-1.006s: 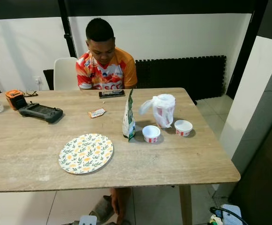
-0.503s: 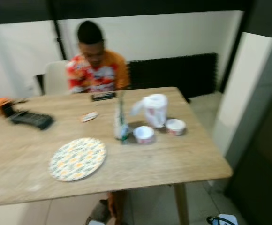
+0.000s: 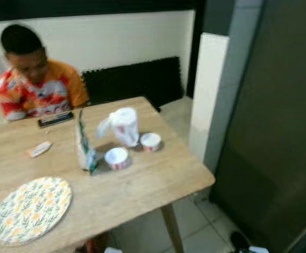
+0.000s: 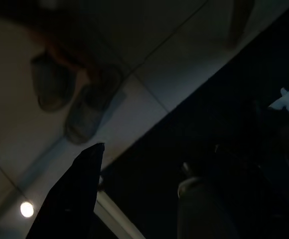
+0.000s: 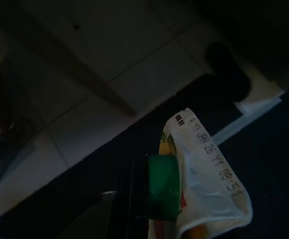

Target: Restocking fridge

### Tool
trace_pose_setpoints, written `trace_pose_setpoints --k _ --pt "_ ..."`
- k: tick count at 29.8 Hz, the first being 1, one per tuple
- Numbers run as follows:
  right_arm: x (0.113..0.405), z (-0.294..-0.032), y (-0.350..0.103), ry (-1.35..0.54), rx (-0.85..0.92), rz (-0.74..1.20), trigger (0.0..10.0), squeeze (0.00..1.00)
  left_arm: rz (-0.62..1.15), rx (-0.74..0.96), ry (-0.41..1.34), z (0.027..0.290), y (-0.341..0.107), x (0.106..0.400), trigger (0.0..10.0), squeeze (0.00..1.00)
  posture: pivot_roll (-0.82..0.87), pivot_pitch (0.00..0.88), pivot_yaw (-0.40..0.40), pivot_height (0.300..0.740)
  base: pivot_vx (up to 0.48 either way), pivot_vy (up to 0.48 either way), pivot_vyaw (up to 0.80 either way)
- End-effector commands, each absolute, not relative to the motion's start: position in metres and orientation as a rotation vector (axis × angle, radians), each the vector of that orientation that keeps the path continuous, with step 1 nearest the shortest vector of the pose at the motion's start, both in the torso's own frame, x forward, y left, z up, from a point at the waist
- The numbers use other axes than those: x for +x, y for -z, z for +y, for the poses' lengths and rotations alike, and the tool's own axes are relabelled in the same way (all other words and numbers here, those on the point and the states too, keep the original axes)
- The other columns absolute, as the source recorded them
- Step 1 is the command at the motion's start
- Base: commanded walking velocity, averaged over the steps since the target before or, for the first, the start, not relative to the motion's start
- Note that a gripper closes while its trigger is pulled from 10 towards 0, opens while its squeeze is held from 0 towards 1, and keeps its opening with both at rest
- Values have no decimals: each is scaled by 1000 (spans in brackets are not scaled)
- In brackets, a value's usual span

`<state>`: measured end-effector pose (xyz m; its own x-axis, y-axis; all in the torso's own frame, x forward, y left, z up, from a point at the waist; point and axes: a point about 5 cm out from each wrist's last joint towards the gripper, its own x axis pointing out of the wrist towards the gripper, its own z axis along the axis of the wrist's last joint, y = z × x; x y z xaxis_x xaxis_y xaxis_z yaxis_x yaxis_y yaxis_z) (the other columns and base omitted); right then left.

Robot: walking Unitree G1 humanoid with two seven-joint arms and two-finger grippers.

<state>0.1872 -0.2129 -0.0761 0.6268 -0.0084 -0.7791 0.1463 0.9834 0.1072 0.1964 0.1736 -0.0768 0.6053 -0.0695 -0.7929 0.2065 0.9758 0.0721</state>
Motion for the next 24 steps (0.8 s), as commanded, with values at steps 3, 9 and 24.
trace_pose_setpoints --k 3,9,24 --pt "187 -216 76 86 153 893 10000 0 933 158 160 175 80 190 10000 0 -23 69 19 740 0 0 -800" --pt "186 -216 76 76 145 903 10000 0 915 147 148 174 79 191 10000 0 -19 65 20 740 0 0 -800" --pt "186 -210 77 30 121 894 10000 0 903 130 158 170 78 194 10000 0 -18 59 28 740 0 0 -533"
